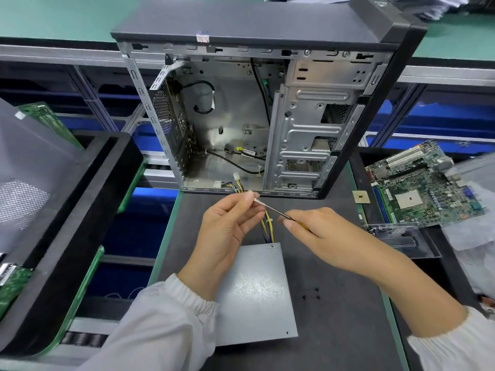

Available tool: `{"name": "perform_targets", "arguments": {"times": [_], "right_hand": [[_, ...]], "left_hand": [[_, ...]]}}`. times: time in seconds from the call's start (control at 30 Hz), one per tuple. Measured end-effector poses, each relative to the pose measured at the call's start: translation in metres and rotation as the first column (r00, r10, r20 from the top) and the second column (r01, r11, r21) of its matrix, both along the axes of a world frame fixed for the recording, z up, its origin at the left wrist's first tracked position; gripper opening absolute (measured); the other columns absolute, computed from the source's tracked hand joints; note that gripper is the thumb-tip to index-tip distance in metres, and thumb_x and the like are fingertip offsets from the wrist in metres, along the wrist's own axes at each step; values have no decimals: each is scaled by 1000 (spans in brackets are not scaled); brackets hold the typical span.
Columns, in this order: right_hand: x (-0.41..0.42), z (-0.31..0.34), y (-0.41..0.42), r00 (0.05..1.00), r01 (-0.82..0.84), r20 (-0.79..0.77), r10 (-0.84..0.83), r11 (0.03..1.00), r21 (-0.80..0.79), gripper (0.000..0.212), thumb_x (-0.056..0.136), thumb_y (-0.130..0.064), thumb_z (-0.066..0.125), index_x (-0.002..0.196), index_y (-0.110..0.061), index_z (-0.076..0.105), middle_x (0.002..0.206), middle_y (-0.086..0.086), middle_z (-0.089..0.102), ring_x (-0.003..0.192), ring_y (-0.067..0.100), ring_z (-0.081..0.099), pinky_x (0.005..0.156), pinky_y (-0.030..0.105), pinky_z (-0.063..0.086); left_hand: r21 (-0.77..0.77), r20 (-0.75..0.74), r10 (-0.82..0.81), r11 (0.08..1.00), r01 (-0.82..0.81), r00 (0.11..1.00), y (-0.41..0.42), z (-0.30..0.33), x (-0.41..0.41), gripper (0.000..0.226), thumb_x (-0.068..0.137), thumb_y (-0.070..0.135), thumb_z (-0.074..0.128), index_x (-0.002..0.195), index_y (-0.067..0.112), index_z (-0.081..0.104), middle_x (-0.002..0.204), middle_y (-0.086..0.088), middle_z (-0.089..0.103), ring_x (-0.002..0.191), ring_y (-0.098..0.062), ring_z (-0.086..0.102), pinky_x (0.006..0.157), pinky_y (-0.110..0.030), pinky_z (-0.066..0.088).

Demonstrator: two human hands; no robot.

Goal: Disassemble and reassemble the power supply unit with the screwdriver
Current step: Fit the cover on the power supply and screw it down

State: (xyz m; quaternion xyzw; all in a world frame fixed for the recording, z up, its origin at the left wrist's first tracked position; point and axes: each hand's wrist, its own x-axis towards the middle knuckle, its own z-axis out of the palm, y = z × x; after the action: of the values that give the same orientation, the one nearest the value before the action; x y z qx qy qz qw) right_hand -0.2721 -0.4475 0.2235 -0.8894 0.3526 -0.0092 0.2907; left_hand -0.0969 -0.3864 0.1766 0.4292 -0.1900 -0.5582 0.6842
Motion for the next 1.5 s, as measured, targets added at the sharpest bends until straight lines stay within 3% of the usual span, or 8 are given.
{"name": "perform_targets", "arguments": {"times": [0.37, 0.67, 0.77, 0.9, 1.1, 1.27, 1.4, 1.5], "right_hand": [[1, 6, 3, 1000, 19, 19, -21, 997, 70, 37, 100, -36, 35, 69, -17, 40, 56, -7, 37, 52, 9, 32, 54, 30, 31], [9, 19, 7, 992, -43, -122, 30, 994, -104, 29, 102, -32, 30, 76, -22, 38, 67, -4, 46, 63, 16, 45, 64, 36, 38], [11, 17, 9, 981, -78, -191, 28, 961, -264, 24, 102, -32, 29, 113, -19, 46, 88, -3, 49, 80, 19, 52, 72, 33, 42], [11, 13, 5, 969, -92, -247, 27, 963, -255, 54, 103, -25, 28, 151, -18, 3, 96, -1, 36, 81, 17, 45, 75, 34, 46], [14, 16, 1, 948, -154, -319, 14, 894, -421, 53, 102, -36, 31, 150, -22, 13, 93, -2, 30, 81, 16, 36, 66, 26, 35], [4, 29, -2, 960, -122, -281, 9, 913, -388, 60, 82, -67, 12, 141, -58, 9, 72, -9, 52, 72, 13, 53, 59, 29, 37], [-5, 28, -7, 999, 14, -44, -15, 1000, -20, 27, 97, -42, 40, 123, -36, 35, 71, -10, 53, 66, 5, 49, 58, 25, 36], [-5, 29, -8, 999, 37, 31, -37, 999, 25, 12, 96, -33, 49, 104, -27, 44, 83, -12, 64, 79, 9, 57, 70, 29, 45]], "left_hand": [[-51, 2, 34, 998, -34, 999, 1, -3, 0, 12, 79, 18, 68, 79, 14, 78, 80, -7, 73, 77, -15, 72, 70, -22, 57], [-106, 156, 76, 993, -60, 985, -2, -2, 5, 11, 79, 17, 69, 82, 12, 78, 81, -11, 73, 77, -20, 72, 70, -24, 58], [-78, 113, 82, 994, -74, 990, -4, -1, 3, 12, 79, 19, 69, 80, 10, 77, 78, -10, 72, 75, -18, 72, 70, -24, 57], [-115, 65, 104, 989, -96, 992, -5, 2, 1, 12, 80, 18, 69, 82, 10, 77, 79, -7, 72, 75, -17, 71, 70, -24, 57], [-101, 178, 65, 994, -47, 982, -5, 7, 5, 17, 84, 19, 63, 89, 5, 71, 76, -7, 72, 72, -19, 73, 65, -22, 57], [-124, 134, 129, 986, -112, 983, -7, 4, 7, 17, 83, 17, 64, 89, 1, 69, 75, -7, 72, 72, -17, 72, 67, -21, 57], [-78, 36, 124, 990, -120, 992, -6, -5, 7, 16, 83, 18, 63, 88, 3, 70, 76, -5, 72, 74, -15, 72, 69, -21, 57], [-66, 2, 113, 991, -113, 994, -4, -8, 9, 18, 85, 20, 62, 89, 5, 72, 79, -5, 71, 77, -15, 72, 70, -21, 57]]}}
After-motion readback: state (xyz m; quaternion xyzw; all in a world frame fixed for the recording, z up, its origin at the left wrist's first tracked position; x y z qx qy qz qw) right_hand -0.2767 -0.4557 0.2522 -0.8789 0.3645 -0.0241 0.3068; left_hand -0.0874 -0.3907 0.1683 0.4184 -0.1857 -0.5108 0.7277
